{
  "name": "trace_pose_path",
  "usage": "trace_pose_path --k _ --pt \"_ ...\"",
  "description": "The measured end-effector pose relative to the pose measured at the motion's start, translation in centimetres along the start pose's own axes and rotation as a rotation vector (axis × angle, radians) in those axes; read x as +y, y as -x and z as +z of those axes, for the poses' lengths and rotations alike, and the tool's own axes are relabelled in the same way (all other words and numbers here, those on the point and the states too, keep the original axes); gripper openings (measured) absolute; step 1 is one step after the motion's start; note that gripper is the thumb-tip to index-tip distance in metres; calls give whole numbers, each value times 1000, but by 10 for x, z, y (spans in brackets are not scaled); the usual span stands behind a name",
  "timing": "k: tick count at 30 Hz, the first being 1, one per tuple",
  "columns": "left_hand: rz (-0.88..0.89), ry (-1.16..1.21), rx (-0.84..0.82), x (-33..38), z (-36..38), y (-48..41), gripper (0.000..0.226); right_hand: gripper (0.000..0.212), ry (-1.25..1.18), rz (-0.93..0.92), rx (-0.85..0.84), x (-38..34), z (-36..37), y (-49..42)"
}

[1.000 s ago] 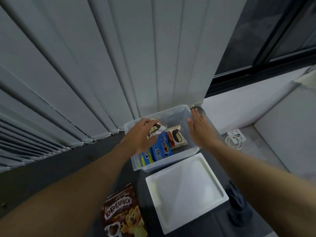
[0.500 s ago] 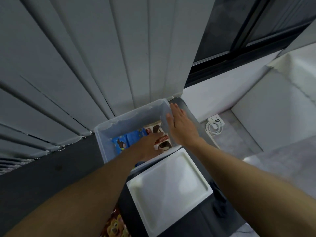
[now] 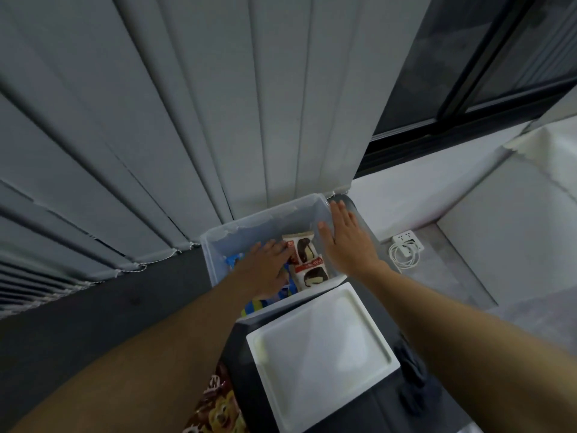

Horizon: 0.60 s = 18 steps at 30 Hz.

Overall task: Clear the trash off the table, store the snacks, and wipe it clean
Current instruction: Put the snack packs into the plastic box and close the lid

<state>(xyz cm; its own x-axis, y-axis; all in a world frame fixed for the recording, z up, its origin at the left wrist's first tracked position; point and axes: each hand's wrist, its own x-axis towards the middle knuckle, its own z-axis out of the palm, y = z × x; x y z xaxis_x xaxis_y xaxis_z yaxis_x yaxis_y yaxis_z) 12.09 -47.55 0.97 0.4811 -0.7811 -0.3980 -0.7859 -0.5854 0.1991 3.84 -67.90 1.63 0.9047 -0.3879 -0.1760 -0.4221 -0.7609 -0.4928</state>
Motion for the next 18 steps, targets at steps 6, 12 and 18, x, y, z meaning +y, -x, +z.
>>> trace_pose_path --k 6,12,18 --pt "-119 -69 164 -13 -33 35 63 74 151 -56 25 -24 -10 12" --pt "-260 -21 283 -26 -45 80 62 71 108 -181 77 -60 -10 32" --pt "-375 33 368 -28 -42 139 62 68 117 -260 63 -95 -6 60"
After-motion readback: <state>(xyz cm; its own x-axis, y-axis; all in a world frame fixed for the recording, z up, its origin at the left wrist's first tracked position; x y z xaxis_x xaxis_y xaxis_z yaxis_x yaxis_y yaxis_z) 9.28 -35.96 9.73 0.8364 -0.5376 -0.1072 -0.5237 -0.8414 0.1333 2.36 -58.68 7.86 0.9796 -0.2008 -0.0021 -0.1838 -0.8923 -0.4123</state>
